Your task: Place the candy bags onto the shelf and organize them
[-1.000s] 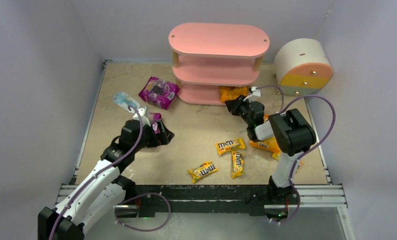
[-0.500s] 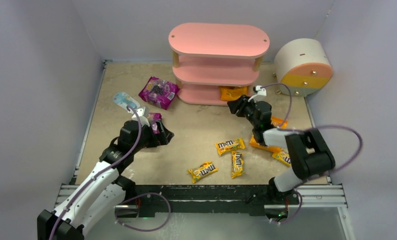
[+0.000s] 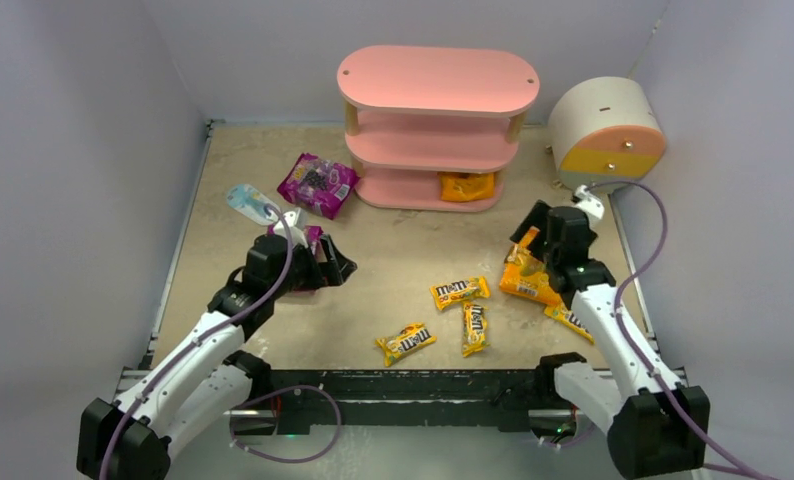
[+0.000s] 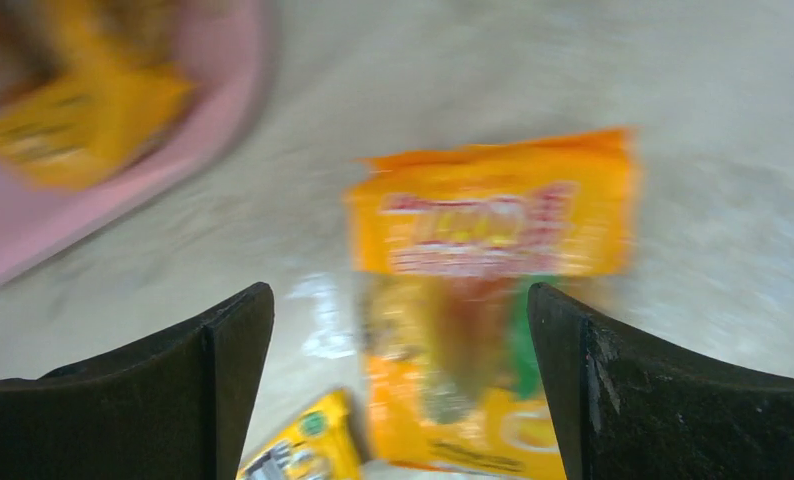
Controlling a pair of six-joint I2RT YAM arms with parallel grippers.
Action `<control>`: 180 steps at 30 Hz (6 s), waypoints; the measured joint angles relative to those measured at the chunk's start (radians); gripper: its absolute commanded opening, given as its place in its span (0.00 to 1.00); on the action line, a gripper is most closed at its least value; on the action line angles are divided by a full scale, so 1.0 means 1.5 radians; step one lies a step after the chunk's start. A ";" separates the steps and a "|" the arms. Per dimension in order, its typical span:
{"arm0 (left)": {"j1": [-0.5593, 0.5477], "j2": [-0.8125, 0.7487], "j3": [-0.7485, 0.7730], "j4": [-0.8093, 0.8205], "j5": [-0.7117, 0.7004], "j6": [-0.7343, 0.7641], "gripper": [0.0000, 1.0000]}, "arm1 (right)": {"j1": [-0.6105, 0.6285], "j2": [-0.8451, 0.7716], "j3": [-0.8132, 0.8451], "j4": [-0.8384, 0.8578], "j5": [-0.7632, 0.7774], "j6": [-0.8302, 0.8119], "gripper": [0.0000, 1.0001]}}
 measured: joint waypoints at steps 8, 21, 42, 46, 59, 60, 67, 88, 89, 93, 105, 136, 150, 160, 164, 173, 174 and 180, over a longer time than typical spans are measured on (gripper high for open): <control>0.000 -0.004 0.000 0.011 0.014 0.001 1.00 | -0.124 0.026 0.001 -0.150 0.089 0.061 0.92; 0.000 -0.003 0.000 0.025 0.041 0.001 1.00 | -0.130 0.059 -0.070 -0.016 -0.021 0.044 0.19; -0.014 0.281 -0.019 0.506 0.376 -0.128 1.00 | -0.123 -0.127 -0.140 0.212 -0.675 0.007 0.00; -0.043 0.309 -0.002 0.580 0.427 -0.122 1.00 | -0.096 -0.131 -0.133 0.255 -0.769 0.033 0.00; -0.138 0.332 0.049 0.607 0.480 -0.025 1.00 | 0.014 -0.097 -0.053 0.294 -0.865 0.045 0.00; -0.142 0.332 0.049 0.607 0.479 -0.022 1.00 | 0.017 -0.086 -0.052 0.299 -0.867 0.048 0.00; -0.154 0.347 0.053 0.621 0.480 -0.031 0.81 | 0.051 -0.046 -0.036 0.321 -0.866 0.062 0.00; -0.149 0.336 0.086 0.524 0.463 -0.168 0.00 | 0.082 0.029 0.111 0.254 -0.575 -0.199 0.86; -0.138 0.326 0.094 0.504 0.465 -0.168 0.00 | 0.082 0.008 0.097 0.269 -0.548 -0.242 0.86; -0.045 0.274 0.137 0.415 0.466 -0.191 0.00 | 0.082 -0.085 0.016 0.337 -0.497 -0.419 0.96; 0.078 0.255 0.196 0.404 0.521 -0.426 0.00 | 0.082 -0.089 -0.054 0.329 -0.642 -0.861 0.98; 0.078 0.176 0.243 0.170 0.497 -0.478 0.00 | 0.307 0.080 -0.047 0.581 -0.688 -0.967 0.86; 0.074 0.194 0.246 0.144 0.500 -0.450 0.65 | 0.315 0.059 -0.038 0.561 -0.674 -0.915 0.11; 0.076 0.239 0.386 -0.070 0.371 -0.270 0.91 | 0.318 0.021 -0.099 0.567 -0.586 -0.625 0.00; 0.085 0.229 0.467 -0.163 0.193 -0.179 0.93 | 0.320 0.002 -0.123 0.543 -0.541 -0.469 0.00; 0.090 0.000 0.375 -0.148 0.009 -0.104 0.96 | 0.328 -0.020 -0.161 0.622 -0.361 -0.003 0.00; 0.090 -0.016 0.354 -0.135 0.015 -0.100 0.96 | 0.328 -0.011 -0.172 0.651 -0.338 0.047 0.00; 0.090 -0.006 0.157 0.068 0.160 -0.153 0.97 | 0.328 0.061 -0.257 0.821 -0.249 0.269 0.00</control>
